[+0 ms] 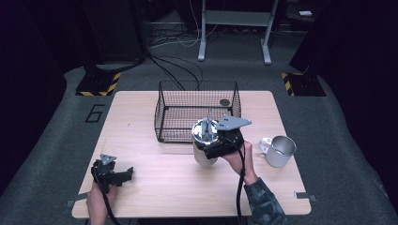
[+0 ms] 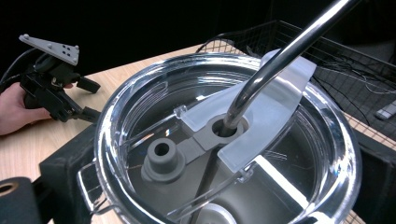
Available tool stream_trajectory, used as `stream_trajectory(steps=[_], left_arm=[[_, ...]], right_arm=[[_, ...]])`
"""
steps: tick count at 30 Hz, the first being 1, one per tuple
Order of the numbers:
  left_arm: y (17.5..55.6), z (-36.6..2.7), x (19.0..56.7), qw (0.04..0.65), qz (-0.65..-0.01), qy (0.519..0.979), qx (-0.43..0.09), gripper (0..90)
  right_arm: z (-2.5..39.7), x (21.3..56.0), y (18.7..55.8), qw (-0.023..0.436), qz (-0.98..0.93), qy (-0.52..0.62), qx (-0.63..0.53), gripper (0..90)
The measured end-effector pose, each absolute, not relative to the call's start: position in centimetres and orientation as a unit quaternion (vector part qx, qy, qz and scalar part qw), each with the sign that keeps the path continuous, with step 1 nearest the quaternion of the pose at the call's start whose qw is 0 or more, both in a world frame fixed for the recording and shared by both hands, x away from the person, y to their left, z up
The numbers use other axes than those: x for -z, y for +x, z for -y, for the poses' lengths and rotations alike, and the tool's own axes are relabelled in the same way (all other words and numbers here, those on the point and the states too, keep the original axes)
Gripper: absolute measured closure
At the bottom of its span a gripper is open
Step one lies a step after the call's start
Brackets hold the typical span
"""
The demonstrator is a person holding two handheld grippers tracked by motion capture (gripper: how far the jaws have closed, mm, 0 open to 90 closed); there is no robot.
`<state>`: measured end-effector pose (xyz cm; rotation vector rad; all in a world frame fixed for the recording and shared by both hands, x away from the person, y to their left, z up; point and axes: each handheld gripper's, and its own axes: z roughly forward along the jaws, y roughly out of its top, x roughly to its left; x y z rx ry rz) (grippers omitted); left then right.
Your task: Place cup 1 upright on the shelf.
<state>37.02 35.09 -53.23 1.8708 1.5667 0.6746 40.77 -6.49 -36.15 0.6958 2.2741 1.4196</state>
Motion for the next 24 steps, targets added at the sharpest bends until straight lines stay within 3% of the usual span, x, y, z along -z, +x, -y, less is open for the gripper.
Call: stream_trajectory(steps=[24], left_arm=[[37.0, -35.1, 53.2, 0.300, -0.590, 0.705, -0.254, 0.4]], right_arm=[[3.8, 33.5, 43.2, 0.186, -0.808, 0.223, -0.512, 3.5]])
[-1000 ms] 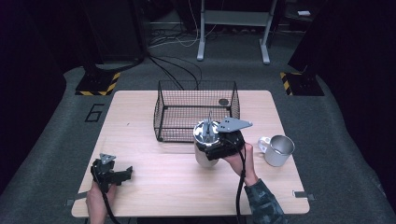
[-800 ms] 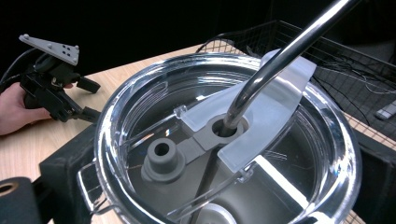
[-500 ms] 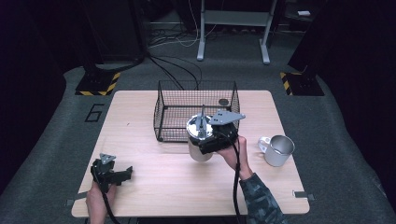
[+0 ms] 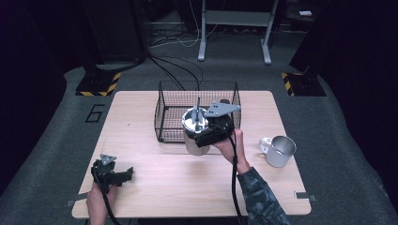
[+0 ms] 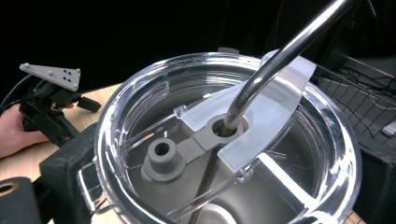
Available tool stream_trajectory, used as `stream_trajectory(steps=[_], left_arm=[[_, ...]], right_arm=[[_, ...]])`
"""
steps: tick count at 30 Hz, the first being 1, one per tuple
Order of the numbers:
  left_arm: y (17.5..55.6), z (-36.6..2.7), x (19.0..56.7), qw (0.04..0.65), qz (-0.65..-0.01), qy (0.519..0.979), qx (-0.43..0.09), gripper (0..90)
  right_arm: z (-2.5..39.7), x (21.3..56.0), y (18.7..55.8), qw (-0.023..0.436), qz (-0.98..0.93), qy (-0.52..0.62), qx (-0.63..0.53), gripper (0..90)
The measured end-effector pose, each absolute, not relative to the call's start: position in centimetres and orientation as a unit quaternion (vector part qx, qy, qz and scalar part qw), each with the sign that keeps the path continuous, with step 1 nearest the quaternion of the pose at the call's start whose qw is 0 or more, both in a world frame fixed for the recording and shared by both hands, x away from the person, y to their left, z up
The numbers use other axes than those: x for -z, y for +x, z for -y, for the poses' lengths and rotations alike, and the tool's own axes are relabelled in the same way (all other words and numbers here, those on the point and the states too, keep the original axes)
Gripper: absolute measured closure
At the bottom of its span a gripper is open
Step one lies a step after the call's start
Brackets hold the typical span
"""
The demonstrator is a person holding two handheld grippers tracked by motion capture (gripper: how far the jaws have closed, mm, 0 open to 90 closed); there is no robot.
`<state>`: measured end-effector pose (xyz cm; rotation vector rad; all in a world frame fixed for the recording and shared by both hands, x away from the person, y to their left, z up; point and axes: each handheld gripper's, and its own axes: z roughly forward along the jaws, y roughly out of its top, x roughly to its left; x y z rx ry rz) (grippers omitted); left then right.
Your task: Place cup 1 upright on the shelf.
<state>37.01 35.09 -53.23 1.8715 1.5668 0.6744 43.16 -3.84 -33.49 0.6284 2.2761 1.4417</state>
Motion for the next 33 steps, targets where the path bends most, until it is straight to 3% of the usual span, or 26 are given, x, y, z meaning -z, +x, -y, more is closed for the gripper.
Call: stream_trajectory(steps=[33], left_arm=[[37.0, -35.1, 53.3, 0.302, -0.591, 0.704, -0.255, 0.4]], right_arm=[[0.6, 30.1, 47.0, 0.185, -0.806, 0.213, -0.520, 3.6]])
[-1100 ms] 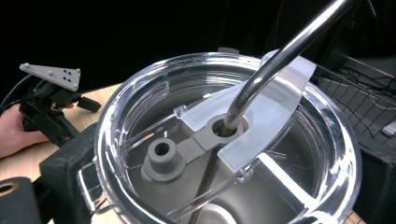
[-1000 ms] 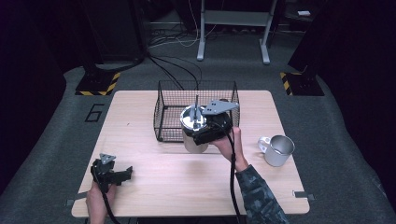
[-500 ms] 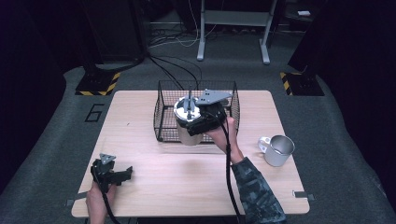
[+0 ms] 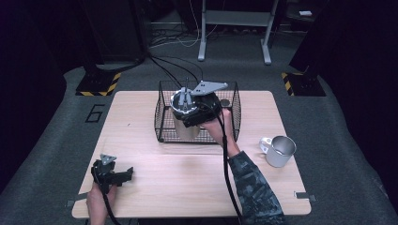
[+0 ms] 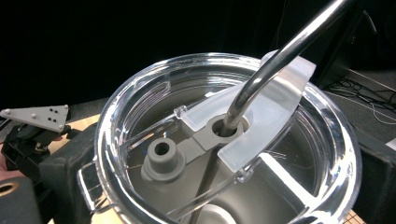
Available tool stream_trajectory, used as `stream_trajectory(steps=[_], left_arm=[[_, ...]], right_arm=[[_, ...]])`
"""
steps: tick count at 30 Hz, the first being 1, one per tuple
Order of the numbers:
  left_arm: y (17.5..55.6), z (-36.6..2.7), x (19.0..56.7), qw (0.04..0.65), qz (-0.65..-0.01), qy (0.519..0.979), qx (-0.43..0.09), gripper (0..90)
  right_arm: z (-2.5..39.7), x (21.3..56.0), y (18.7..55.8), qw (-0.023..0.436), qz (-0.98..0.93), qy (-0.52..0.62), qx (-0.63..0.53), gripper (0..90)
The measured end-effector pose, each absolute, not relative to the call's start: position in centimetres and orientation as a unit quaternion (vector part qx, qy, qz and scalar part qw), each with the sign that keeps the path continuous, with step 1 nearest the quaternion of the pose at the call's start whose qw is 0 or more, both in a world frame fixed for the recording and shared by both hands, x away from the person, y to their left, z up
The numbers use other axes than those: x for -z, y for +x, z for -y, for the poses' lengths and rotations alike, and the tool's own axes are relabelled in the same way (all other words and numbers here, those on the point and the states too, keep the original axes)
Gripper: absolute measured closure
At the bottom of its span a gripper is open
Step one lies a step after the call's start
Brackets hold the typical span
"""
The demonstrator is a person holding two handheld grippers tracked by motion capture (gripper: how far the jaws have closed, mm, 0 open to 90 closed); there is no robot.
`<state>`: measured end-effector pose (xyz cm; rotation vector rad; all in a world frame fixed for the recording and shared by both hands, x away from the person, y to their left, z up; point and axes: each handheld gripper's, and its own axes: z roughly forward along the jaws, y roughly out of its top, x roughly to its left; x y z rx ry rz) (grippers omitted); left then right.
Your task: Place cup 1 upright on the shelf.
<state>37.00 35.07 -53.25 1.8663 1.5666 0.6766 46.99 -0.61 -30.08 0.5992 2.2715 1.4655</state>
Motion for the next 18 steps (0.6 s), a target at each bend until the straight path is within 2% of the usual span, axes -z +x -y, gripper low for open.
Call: stream_trajectory(steps=[18], left_arm=[[37.0, -35.1, 53.2, 0.297, -0.587, 0.708, -0.254, 0.4]], right_arm=[[-0.8, 29.5, 49.2, 0.188, -0.799, 0.228, -0.523, 3.6]])
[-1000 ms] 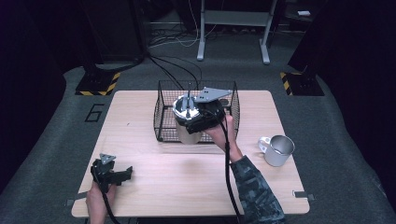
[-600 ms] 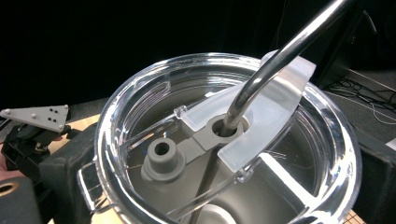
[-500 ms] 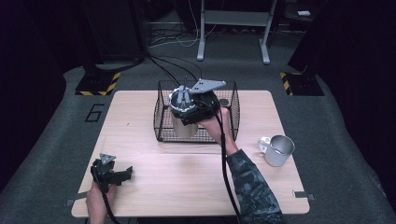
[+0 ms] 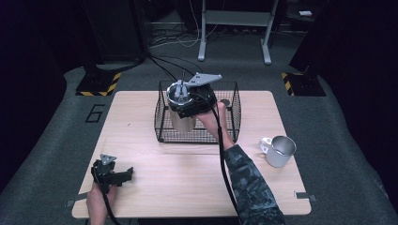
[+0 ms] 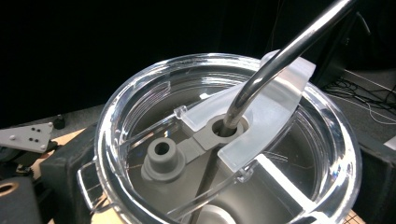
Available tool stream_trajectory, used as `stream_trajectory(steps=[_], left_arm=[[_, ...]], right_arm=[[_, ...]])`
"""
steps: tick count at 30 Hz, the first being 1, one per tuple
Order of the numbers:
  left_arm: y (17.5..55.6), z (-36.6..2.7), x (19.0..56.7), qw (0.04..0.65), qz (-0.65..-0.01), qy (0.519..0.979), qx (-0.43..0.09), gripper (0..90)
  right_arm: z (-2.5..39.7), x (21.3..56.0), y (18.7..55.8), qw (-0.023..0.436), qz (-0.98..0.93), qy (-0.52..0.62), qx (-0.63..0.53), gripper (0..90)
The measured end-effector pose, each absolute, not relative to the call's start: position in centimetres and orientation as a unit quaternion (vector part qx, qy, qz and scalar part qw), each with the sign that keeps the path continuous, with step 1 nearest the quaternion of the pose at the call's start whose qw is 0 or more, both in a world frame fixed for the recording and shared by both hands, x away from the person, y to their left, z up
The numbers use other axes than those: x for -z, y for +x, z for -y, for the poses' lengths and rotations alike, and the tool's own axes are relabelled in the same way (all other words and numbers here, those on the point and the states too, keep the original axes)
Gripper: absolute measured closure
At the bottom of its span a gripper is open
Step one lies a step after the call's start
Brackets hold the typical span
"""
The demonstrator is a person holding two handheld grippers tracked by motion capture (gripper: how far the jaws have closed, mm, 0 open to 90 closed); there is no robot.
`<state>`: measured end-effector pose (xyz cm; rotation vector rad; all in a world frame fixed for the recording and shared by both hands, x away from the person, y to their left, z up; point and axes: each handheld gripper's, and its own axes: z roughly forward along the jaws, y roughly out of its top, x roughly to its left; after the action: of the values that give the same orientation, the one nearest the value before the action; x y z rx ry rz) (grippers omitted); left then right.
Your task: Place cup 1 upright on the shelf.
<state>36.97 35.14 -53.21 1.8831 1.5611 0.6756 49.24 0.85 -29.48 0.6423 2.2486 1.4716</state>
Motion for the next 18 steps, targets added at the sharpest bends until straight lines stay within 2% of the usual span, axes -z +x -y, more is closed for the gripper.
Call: stream_trajectory(steps=[18], left_arm=[[37.0, -35.2, 53.1, 0.294, -0.586, 0.712, -0.252, 0.4]], right_arm=[[-2.2, 29.5, 51.4, 0.194, -0.797, 0.237, -0.520, 3.6]])
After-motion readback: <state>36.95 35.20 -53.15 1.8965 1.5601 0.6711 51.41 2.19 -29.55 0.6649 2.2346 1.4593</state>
